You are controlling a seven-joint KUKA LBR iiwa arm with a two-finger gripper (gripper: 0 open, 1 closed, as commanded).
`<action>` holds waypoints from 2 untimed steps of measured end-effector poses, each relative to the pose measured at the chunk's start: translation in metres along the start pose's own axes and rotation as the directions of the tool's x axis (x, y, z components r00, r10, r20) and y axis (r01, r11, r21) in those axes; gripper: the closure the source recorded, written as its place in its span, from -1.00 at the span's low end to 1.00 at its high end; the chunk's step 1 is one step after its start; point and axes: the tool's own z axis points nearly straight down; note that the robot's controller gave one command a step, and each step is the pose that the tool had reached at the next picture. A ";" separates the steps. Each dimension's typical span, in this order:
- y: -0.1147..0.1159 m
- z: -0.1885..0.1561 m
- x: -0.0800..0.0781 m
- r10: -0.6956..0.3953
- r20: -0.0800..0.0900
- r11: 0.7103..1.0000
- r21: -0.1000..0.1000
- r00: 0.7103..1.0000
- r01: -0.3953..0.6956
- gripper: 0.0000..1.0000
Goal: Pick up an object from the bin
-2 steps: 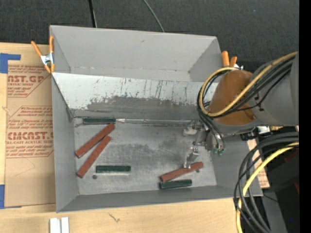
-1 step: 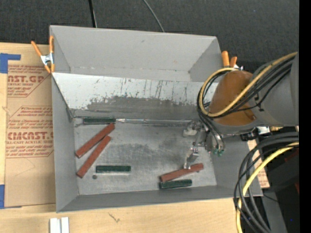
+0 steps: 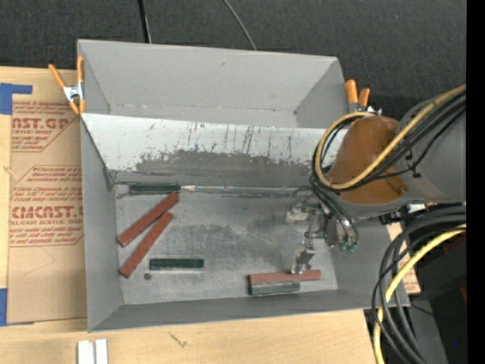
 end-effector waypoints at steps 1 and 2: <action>0.011 -0.016 0.035 -0.155 0.006 0.988 0.001 0.988 0.155 -1.00; -0.005 0.011 0.037 -0.192 0.021 0.981 0.002 0.981 0.192 1.00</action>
Offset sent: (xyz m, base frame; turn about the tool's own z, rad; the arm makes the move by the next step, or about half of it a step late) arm -0.0441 -0.0013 -0.0156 -0.1939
